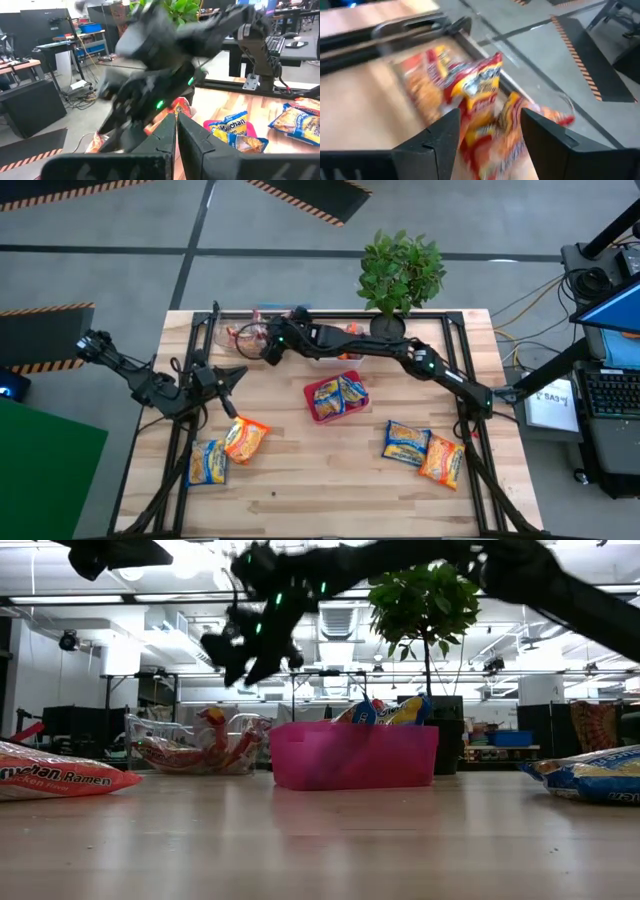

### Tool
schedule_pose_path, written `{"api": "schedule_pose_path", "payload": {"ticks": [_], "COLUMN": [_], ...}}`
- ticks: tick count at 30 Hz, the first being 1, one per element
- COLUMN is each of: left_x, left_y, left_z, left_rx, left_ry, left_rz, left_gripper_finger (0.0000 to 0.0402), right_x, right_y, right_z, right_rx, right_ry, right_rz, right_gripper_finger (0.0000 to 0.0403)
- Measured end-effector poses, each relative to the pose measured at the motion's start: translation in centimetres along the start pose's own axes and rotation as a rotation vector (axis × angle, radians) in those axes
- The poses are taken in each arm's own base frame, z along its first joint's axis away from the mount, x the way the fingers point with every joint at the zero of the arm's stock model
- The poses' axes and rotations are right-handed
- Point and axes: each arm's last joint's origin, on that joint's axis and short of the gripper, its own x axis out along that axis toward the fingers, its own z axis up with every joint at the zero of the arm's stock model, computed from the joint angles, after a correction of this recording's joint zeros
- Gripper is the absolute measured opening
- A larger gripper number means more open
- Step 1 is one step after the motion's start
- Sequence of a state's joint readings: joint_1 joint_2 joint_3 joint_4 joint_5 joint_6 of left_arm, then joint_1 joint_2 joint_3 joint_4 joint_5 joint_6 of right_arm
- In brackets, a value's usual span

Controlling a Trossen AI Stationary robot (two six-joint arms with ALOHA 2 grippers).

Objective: Sort Maruchan noodles
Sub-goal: Put the orange noodle pack into the white bin

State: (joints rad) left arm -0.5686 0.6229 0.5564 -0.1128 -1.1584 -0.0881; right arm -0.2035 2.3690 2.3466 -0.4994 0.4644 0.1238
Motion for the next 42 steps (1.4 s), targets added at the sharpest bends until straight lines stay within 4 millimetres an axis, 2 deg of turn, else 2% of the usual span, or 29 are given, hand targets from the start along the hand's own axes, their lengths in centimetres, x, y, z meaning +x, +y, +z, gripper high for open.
{"api": "schedule_pose_path", "payload": {"ticks": [6,10,16,21,26,29,33,38,42], "left_x": [0.2,0.3,0.5,0.9,1.2,1.5,1.7,1.9,1.9], "left_y": [-0.4,-0.6,-1.2,-2.3,-3.2,-3.9,-5.0,-6.7,-7.6], "left_z": [-0.2,-0.3,-0.3,-0.8,-1.5,-1.9,-2.8,-4.7,-7.5], "left_rx": [-0.01,-0.001,-0.054,-0.078,-0.122,-0.158,-0.235,-0.397,-0.515], "left_ry": [0.008,0.012,0.018,0.055,0.093,0.123,0.221,0.46,0.772], "left_rz": [0.001,0.001,-0.01,-0.106,-0.135,-0.161,-0.298,-0.442,-0.389], "left_gripper_finger": [0.0,0.0,0.0,0.0,0.0,0.0,0.0,0.0,0.0], "right_x": [-7.0,-11.3,-16.6,-19.7,-22.5,-23.9,-25.3,-26.5,-27.5], "right_y": [2.2,4.6,9.3,11.1,10.6,9.4,7.5,4.8,3.0], "right_z": [0.8,0.3,-3.3,-7.5,-11.1,-13.2,-15.5,-16.8,-17.3], "right_rx": [-0.133,-0.213,-0.326,-0.376,-0.364,-0.357,-0.329,-0.282,-0.252], "right_ry": [0.13,0.163,0.187,0.179,0.134,0.12,0.144,0.16,0.123], "right_rz": [0.061,0.119,0.224,0.293,0.356,0.382,0.434,0.443,0.453], "right_gripper_finger": [0.0207,0.0208,0.0208,0.0208,0.0207,0.0207,0.0207,0.0207,0.0206]}}
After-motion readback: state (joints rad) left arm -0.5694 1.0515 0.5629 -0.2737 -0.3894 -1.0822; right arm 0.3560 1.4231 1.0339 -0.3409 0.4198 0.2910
